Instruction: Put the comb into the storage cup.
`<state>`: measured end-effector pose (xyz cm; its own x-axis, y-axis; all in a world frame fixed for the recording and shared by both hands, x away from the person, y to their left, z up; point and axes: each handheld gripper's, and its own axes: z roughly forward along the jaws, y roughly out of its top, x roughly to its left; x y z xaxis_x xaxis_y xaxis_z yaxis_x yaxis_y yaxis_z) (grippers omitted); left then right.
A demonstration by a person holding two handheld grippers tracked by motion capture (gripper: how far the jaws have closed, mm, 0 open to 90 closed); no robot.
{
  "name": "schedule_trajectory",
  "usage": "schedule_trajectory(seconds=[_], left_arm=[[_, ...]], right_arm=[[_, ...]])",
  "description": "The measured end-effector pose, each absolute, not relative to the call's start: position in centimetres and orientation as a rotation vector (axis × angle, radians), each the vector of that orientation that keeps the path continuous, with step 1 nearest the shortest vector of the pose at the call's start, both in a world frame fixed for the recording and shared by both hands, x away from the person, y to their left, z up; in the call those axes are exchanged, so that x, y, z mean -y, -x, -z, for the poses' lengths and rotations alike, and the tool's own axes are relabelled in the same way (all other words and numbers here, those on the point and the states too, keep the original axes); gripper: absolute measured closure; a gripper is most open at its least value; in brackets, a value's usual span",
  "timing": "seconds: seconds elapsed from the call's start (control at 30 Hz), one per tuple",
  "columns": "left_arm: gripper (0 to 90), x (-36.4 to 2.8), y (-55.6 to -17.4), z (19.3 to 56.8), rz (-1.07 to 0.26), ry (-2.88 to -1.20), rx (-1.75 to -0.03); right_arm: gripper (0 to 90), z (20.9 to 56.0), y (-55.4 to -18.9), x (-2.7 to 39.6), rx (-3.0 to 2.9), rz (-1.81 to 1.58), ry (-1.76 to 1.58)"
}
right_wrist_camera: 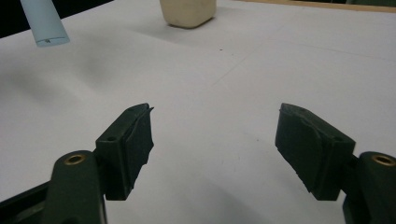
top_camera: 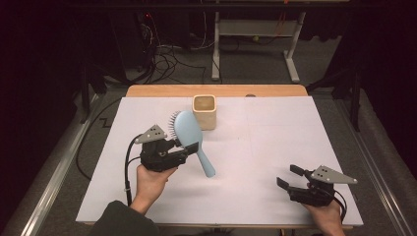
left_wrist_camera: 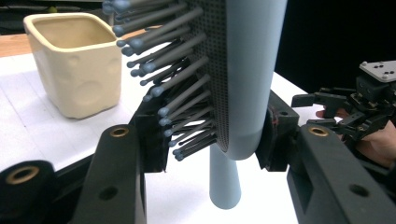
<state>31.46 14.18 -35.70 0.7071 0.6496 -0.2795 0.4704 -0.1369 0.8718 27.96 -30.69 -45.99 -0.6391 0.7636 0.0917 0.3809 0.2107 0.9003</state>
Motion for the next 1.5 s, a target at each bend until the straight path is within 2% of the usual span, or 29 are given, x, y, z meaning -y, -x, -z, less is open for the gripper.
schedule_trajectory(seconds=[1.5], left_arm=[[53.6, -15.1, -36.8, 33.1, -0.316, -1.779, -0.972]], right_arm=[[27.3, 46.2, -27.7, 31.0, -2.112, -1.401, -1.128]])
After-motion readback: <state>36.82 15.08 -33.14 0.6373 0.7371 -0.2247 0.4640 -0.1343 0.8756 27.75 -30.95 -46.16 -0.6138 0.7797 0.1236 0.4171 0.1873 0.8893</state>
